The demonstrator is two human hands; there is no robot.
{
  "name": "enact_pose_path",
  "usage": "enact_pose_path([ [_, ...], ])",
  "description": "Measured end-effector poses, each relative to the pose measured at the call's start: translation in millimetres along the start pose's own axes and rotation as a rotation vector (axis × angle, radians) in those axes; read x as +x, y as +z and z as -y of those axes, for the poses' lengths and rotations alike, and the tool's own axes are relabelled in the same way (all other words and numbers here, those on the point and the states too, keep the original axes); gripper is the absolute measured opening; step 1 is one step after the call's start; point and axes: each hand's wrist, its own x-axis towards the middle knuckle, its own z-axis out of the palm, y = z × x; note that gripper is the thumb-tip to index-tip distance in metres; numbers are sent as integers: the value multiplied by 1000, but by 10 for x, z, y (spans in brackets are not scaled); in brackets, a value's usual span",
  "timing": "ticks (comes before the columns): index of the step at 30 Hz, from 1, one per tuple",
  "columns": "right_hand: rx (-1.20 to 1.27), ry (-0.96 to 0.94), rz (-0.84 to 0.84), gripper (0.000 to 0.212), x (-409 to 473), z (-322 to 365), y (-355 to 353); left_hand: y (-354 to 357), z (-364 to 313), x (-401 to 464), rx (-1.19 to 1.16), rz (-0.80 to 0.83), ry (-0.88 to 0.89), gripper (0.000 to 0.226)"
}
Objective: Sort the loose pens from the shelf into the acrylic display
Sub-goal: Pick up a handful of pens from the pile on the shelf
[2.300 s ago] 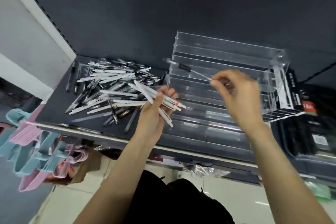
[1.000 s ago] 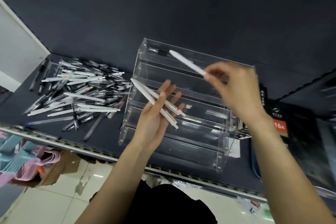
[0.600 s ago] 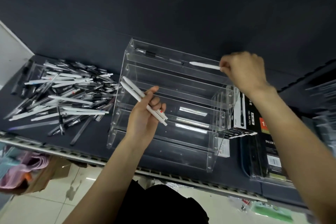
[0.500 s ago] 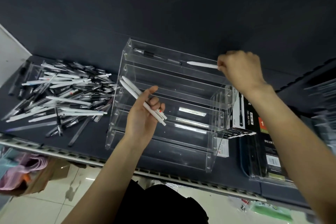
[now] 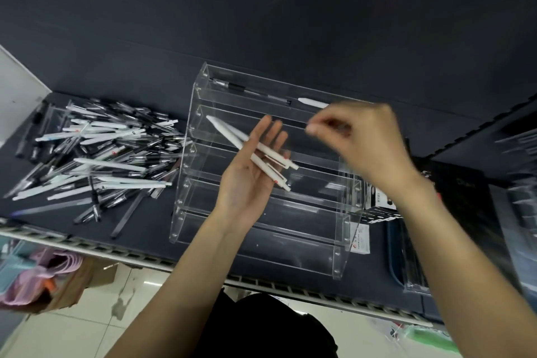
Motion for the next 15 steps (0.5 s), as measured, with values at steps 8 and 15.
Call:
enact_pose_path([
  [8,142,117,216,14,-47,116,90,146,114,15,75,151,-26,49],
  [15,-260,68,34,14,160,-392,-301,61,203,34,578,-10,-9,38],
])
